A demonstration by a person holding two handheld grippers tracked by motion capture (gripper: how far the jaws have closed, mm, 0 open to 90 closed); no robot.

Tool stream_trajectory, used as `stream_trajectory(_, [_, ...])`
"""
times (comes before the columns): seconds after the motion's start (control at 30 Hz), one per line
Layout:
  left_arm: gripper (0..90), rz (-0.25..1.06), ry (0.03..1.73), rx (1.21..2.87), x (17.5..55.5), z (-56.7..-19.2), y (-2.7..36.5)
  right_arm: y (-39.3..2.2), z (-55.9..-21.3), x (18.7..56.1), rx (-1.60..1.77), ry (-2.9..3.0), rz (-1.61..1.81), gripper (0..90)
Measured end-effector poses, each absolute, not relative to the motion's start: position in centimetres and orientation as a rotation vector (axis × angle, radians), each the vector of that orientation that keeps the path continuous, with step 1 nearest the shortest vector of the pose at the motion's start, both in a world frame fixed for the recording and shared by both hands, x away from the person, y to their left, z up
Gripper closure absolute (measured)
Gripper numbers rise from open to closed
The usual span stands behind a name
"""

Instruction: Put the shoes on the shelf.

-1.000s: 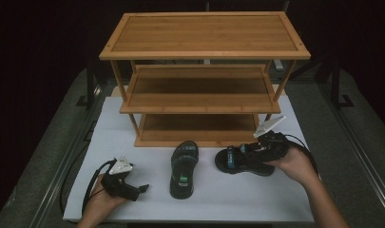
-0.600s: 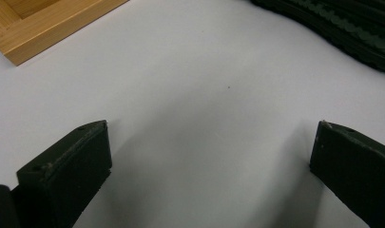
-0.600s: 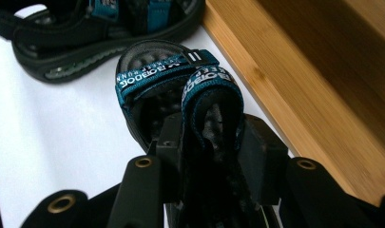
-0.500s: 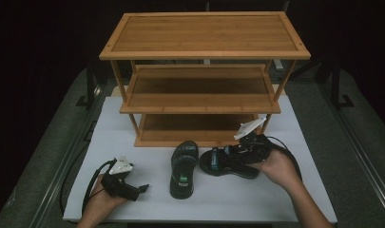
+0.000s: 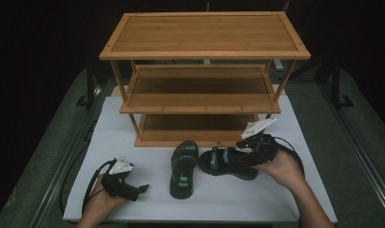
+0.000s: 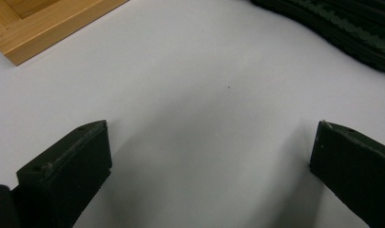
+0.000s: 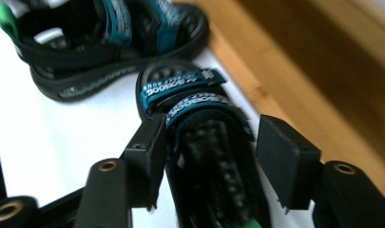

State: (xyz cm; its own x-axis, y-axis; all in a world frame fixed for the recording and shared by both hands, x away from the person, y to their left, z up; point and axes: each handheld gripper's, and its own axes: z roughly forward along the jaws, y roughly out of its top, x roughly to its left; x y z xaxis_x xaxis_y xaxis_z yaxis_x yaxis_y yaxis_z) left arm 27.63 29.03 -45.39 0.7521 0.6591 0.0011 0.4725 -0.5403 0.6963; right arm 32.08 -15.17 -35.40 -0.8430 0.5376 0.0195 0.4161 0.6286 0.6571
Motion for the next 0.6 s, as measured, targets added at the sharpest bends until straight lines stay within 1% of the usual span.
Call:
stream_trajectory(0.07, [0.0,0.344,0.842,2.248,27.6,-45.4,29.0,-16.5,-34.8,31.8,0.800,2.636,1.071,54.4])
stream_trajectory(0.17, [0.0,0.345,0.846,2.242,27.6,-45.4,29.0,-18.6,-34.7,31.8,0.833,2.602,1.114,71.2])
stream_trajectory(0.2, [0.0,0.344,0.844,2.246,27.6,-45.4,29.0,-19.3,-34.9,31.8,0.844,2.597,1.126,78.5])
stream_trajectory(0.27, [0.0,0.343,0.842,2.249,27.6,-45.4,29.0,-20.6,-35.5,31.9,0.870,2.583,1.138,89.5])
stream_trajectory(0.4, [0.0,0.343,0.842,2.249,27.6,-45.4,29.0,-22.2,-37.1,32.3,0.907,2.588,1.142,89.7])
stream_trajectory(0.6, [0.0,0.342,0.841,2.251,27.6,-45.4,29.1,-23.3,-39.5,32.9,0.933,2.598,1.134,89.7])
